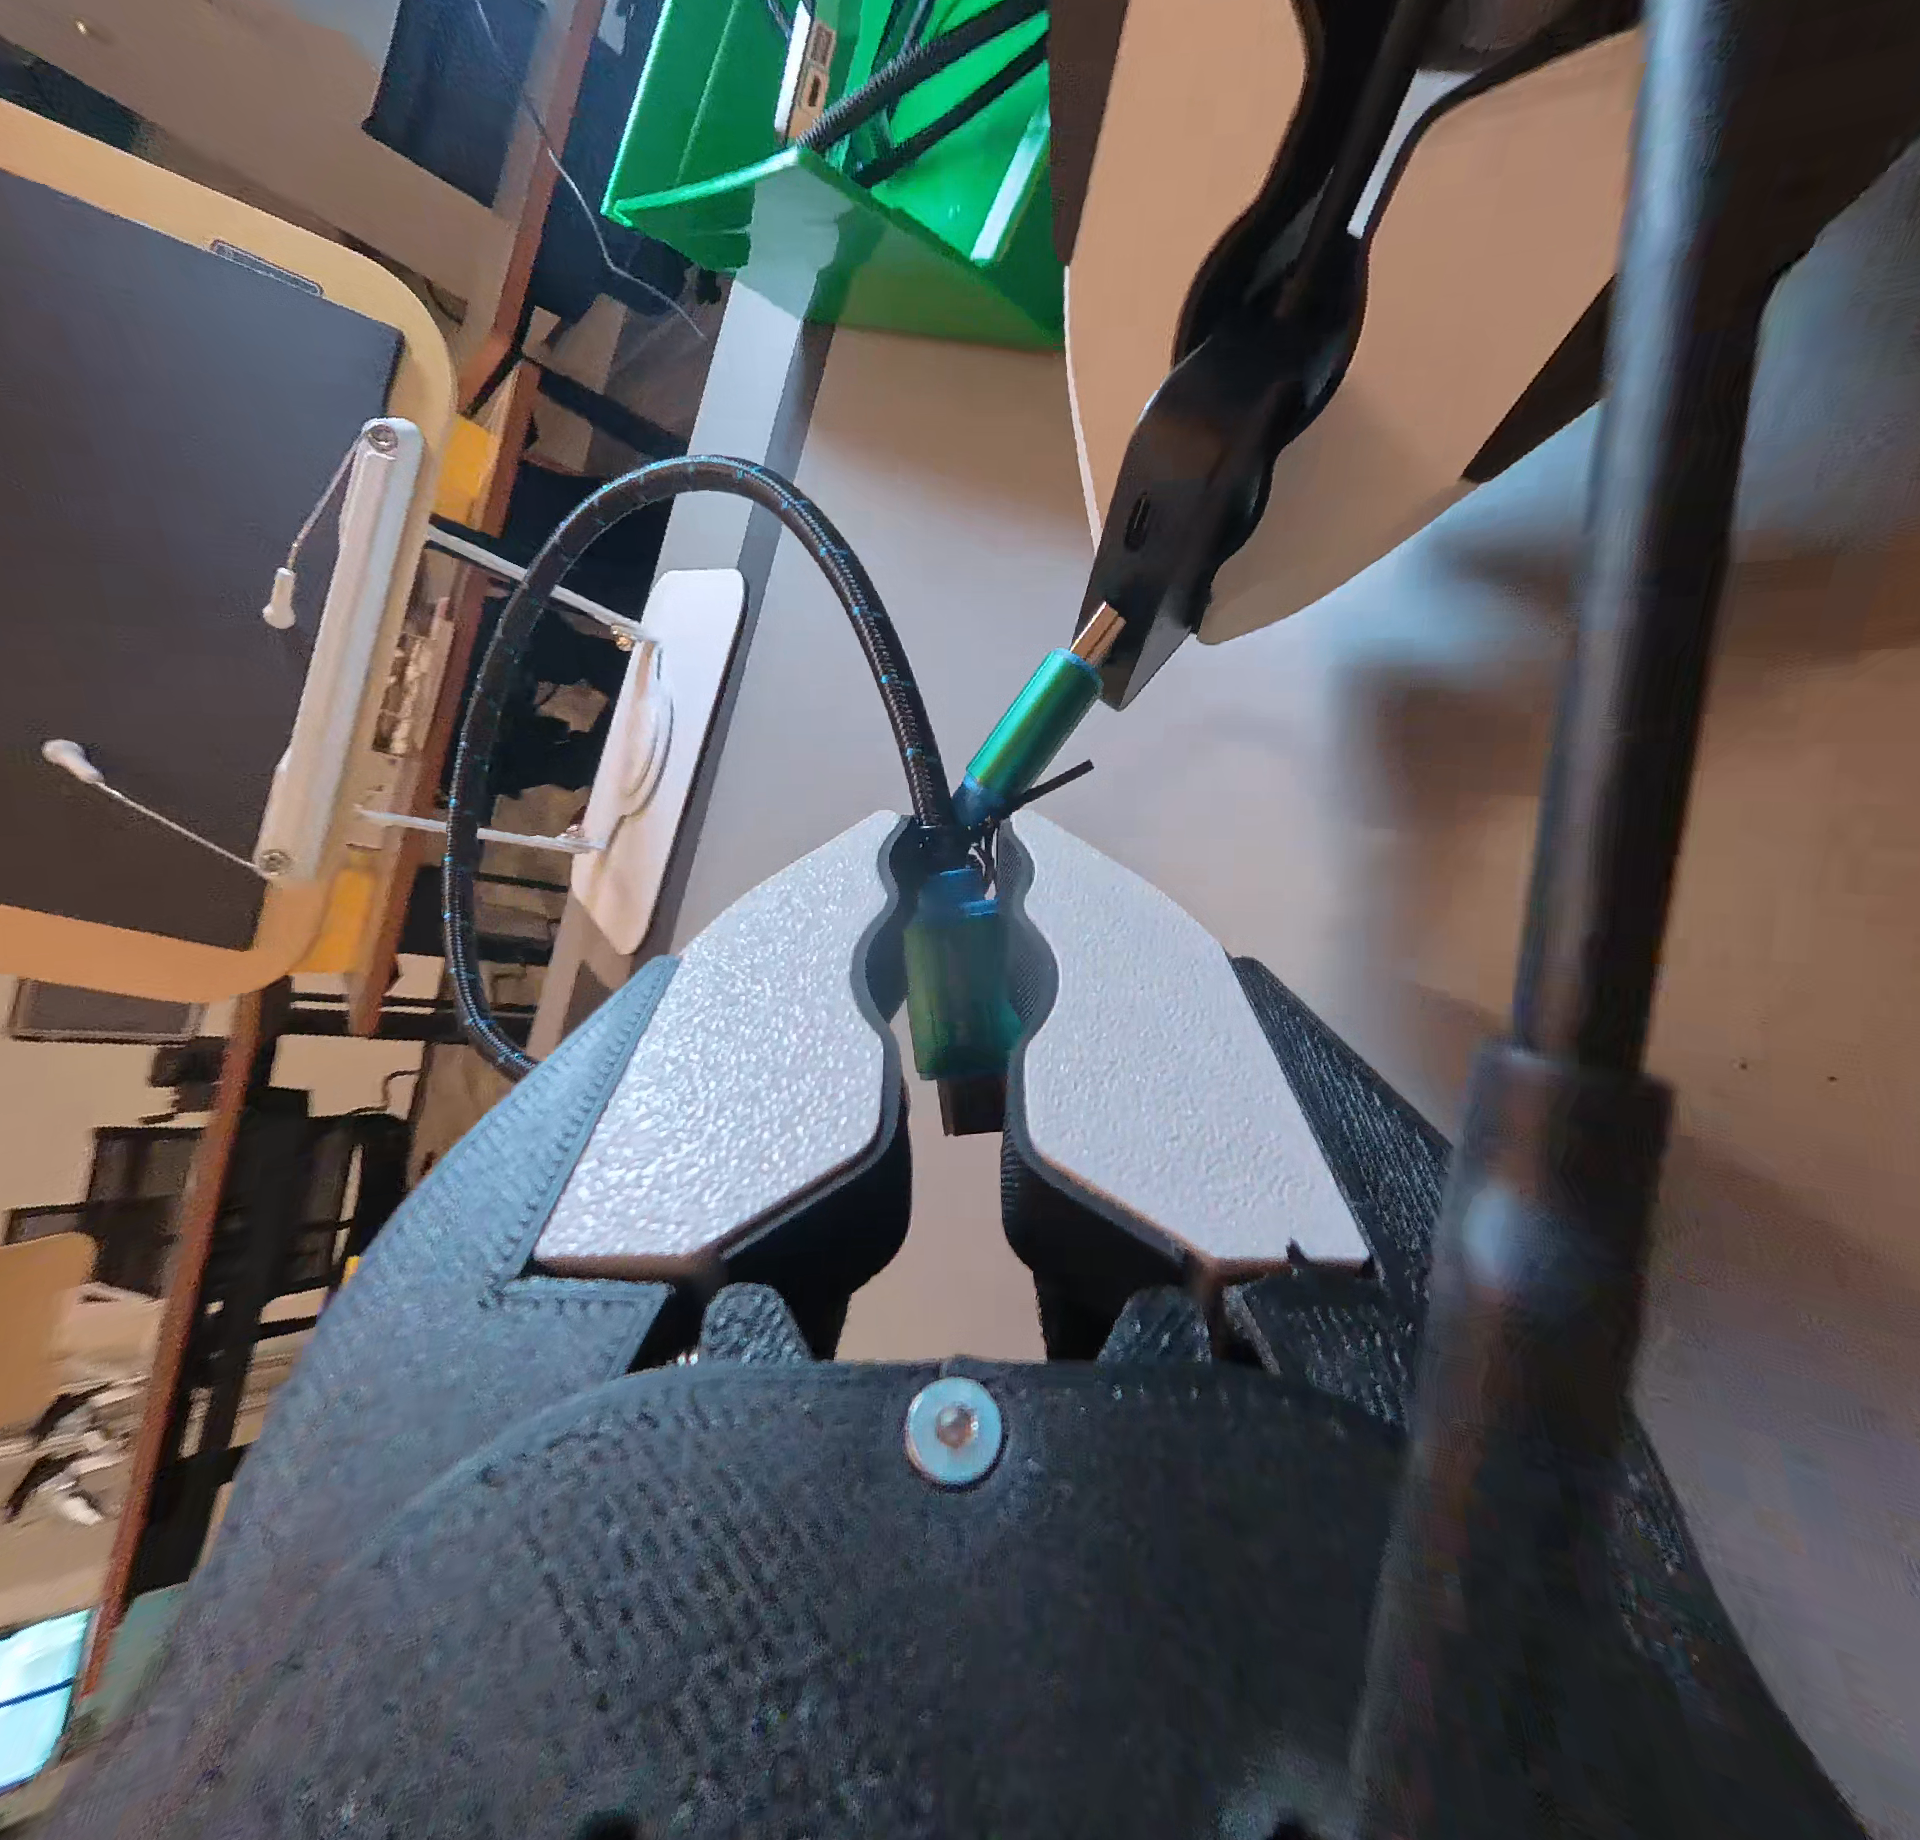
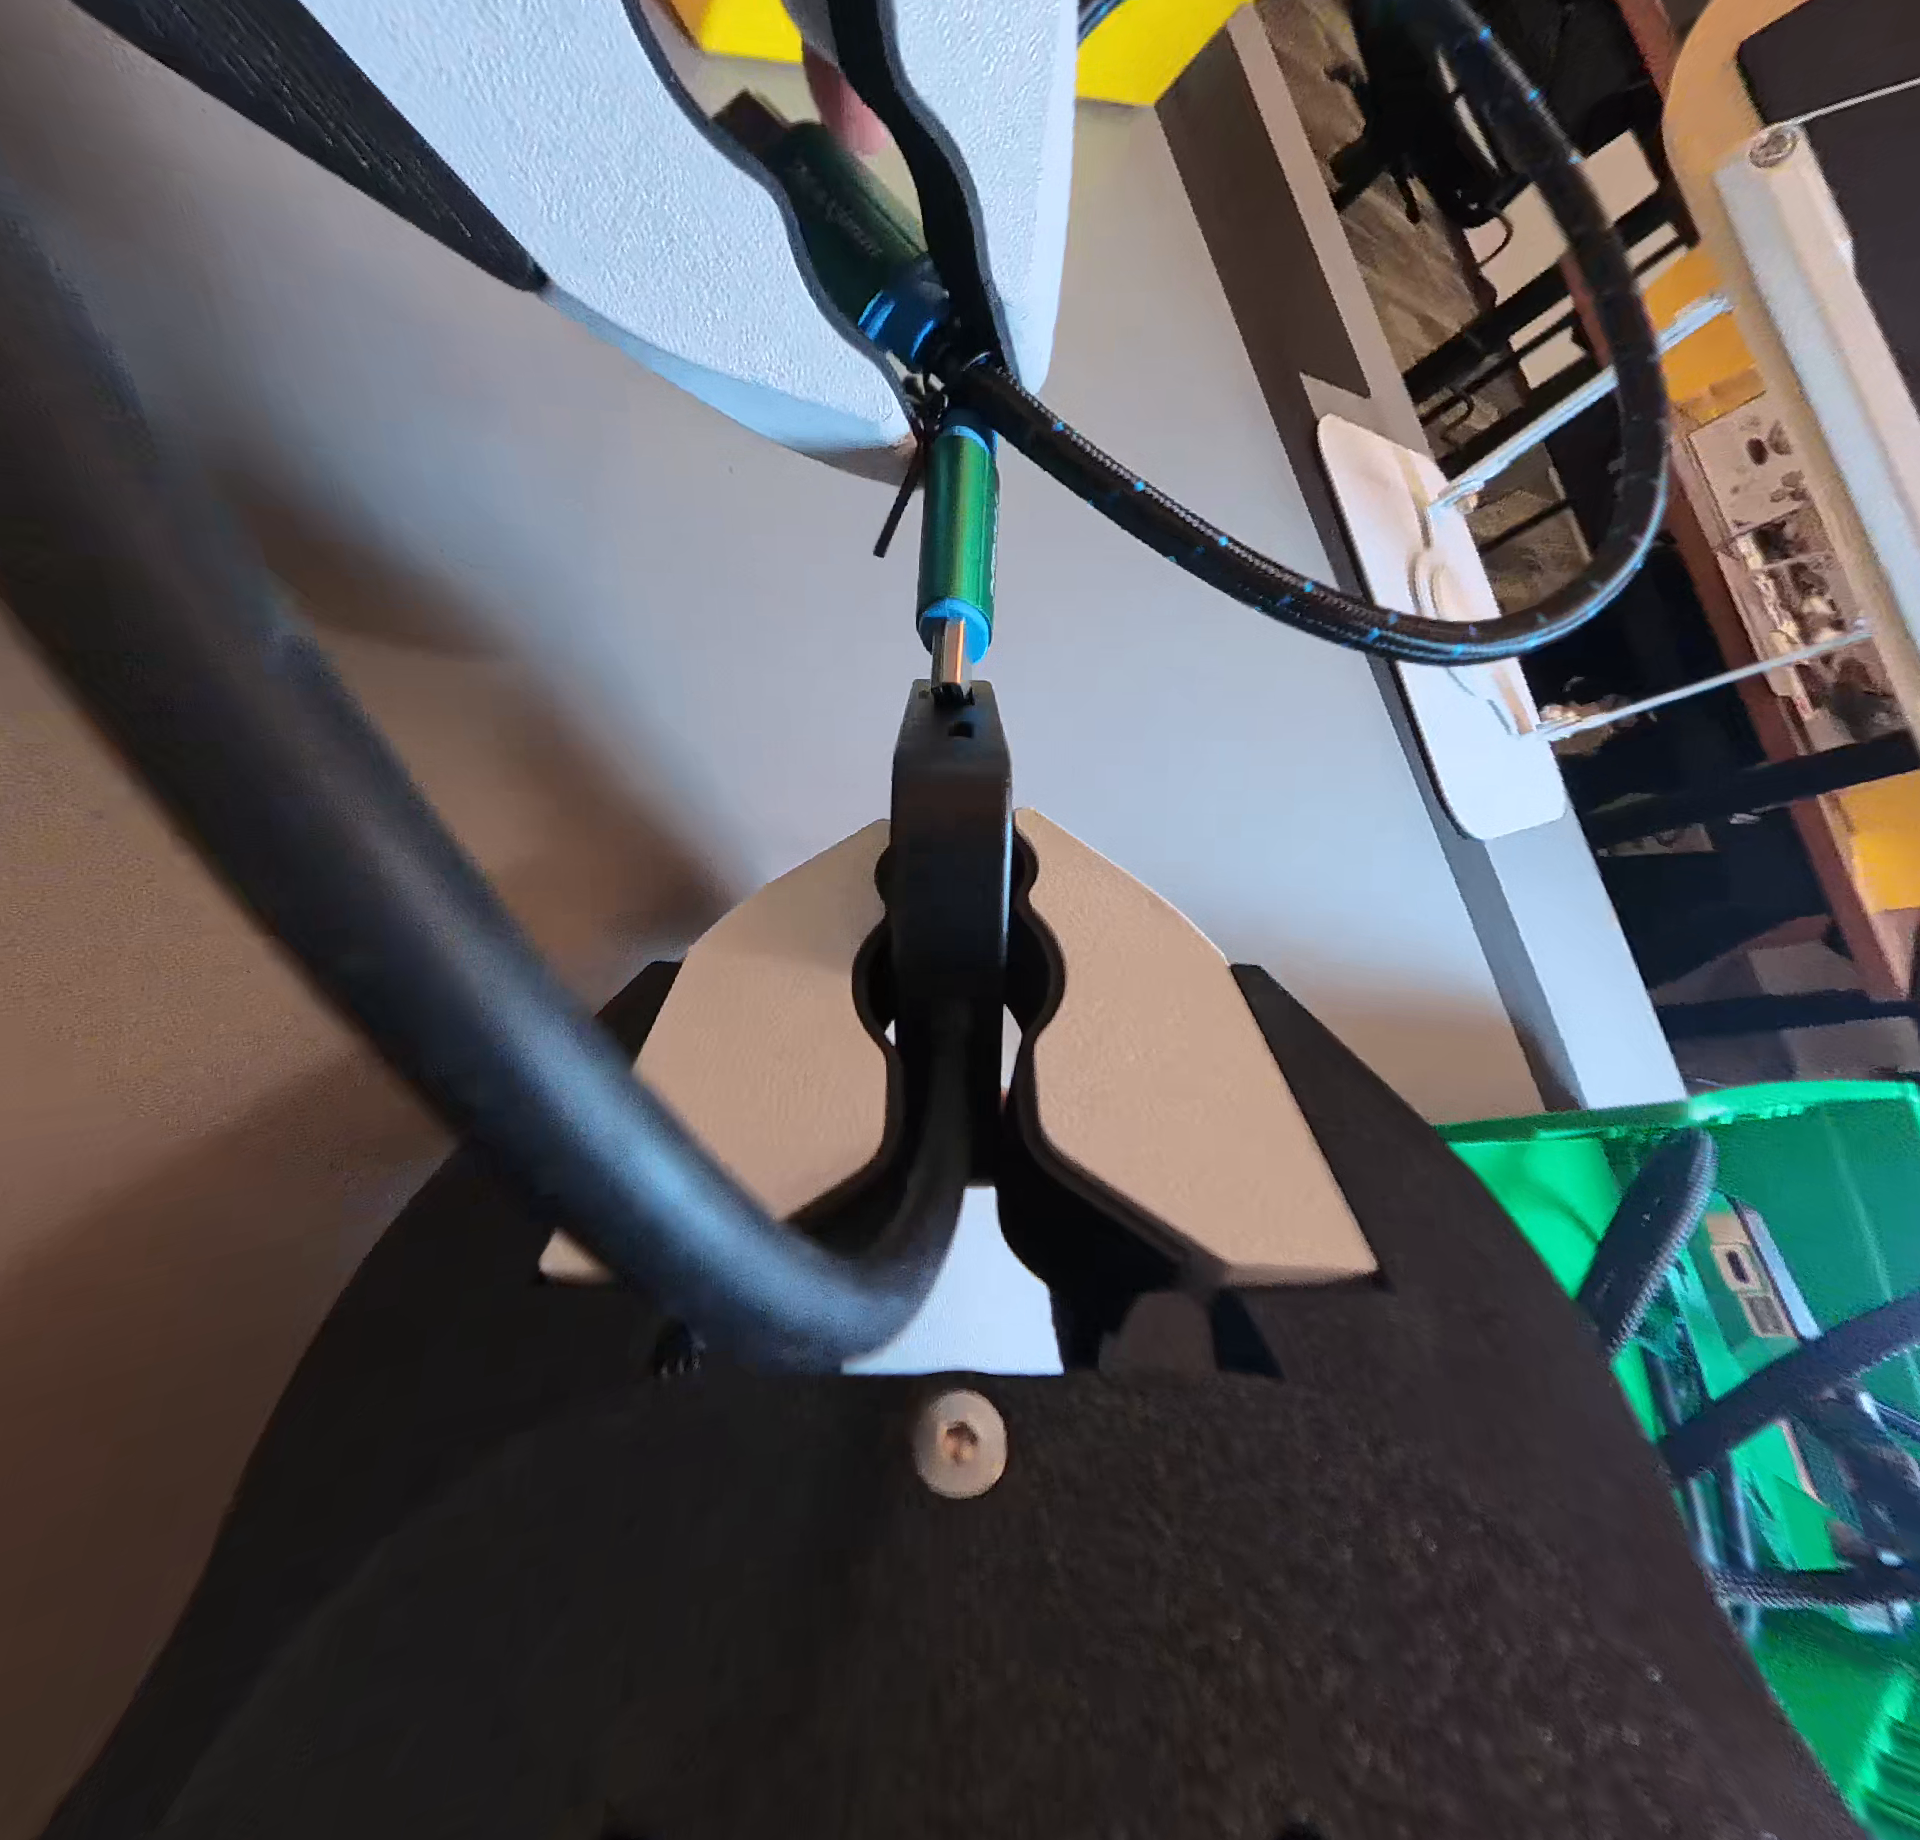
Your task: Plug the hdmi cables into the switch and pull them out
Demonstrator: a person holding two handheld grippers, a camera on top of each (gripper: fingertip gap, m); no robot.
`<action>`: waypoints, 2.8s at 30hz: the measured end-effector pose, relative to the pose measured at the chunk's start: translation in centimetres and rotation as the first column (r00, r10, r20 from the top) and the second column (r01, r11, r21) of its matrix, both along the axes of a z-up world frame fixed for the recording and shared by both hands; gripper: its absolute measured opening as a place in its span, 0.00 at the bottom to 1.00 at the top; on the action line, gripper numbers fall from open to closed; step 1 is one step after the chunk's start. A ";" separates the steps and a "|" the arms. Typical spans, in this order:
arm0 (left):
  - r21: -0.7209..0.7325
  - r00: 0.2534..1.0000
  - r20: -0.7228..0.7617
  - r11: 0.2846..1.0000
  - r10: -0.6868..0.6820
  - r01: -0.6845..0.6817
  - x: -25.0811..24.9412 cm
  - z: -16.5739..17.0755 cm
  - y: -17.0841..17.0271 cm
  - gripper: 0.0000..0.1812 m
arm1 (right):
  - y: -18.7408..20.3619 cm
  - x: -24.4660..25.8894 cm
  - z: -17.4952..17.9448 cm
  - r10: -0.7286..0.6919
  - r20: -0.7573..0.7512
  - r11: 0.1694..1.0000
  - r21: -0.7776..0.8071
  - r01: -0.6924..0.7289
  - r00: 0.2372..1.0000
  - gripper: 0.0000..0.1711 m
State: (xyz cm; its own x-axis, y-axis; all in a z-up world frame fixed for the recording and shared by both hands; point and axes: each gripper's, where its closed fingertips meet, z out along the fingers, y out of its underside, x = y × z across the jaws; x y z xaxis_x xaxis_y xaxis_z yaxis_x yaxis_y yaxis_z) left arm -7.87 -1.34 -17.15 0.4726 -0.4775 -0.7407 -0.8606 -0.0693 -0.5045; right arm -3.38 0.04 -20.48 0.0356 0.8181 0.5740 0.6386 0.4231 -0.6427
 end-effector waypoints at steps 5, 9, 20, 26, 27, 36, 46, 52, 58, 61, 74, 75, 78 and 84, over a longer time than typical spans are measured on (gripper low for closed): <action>0.058 0.989 -0.143 0.998 0.046 -0.038 -0.4 -0.3 0.2 0.08 | 0.0 0.0 -0.1 -0.003 0.019 0.999 0.032 0.002 1.000 0.08; 0.030 0.994 -0.110 1.000 -0.006 0.009 0.0 -1.1 0.2 0.08 | -0.2 0.3 -0.8 0.029 0.033 1.000 0.004 -0.029 0.999 0.09; -0.432 0.868 0.480 0.829 -0.122 0.355 2.0 -2.6 -4.4 0.16 | 0.5 2.6 -1.4 0.155 0.240 0.949 0.233 -0.212 0.958 0.09; -0.569 0.928 0.312 0.741 -0.206 0.356 -1.1 -4.0 -3.1 0.20 | 1.1 3.5 0.0 0.180 0.132 0.969 0.147 -0.198 0.975 0.09; -0.611 0.932 0.265 0.704 -0.248 0.362 -1.2 -4.5 -3.1 0.20 | 1.1 3.5 0.0 0.179 0.131 0.970 0.142 -0.197 0.975 0.09; -0.862 0.903 -0.023 0.466 -0.429 0.199 -2.4 -7.7 -3.2 0.06 | 1.1 4.0 -0.8 0.181 0.167 0.969 0.140 -0.205 0.969 0.09; -0.772 0.891 0.422 0.450 -0.165 0.449 2.0 -2.9 -7.7 0.15 | 1.8 5.3 1.0 0.175 0.106 0.977 0.106 -0.186 0.979 0.09; -0.724 0.881 0.180 0.548 -0.437 0.419 1.6 -5.9 -6.8 0.18 | 2.5 6.5 1.6 0.125 0.099 0.984 0.115 -0.136 0.987 0.09; -0.661 0.792 0.252 0.498 -0.556 0.561 5.9 -5.9 -7.2 0.19 | 3.1 7.9 1.5 0.091 0.088 0.990 0.098 -0.099 0.992 0.09; -0.606 0.770 0.278 0.517 -0.574 0.605 7.1 -4.7 -6.5 0.19 | 3.3 8.2 1.7 0.086 0.073 0.992 0.089 -0.093 0.994 0.09; -0.742 0.721 0.105 0.429 -0.684 0.515 6.6 -7.4 -6.6 0.23 | 3.5 9.0 2.2 0.078 0.042 0.995 0.061 -0.080 0.996 0.09; -0.748 0.732 0.121 0.424 -0.670 0.511 6.7 -7.4 -6.7 0.22 | 3.5 9.1 2.2 0.079 0.041 0.995 0.058 -0.081 0.996 0.09; -0.740 0.760 0.155 0.435 -0.631 0.513 6.9 -7.4 -6.8 0.20 | 3.4 9.0 2.1 0.083 0.041 0.995 0.056 -0.086 0.996 0.09; -0.631 0.833 0.121 0.606 -0.540 0.485 5.7 -6.8 -5.9 0.14 | 2.7 8.3 2.0 0.118 0.042 0.985 0.120 -0.122 0.992 0.09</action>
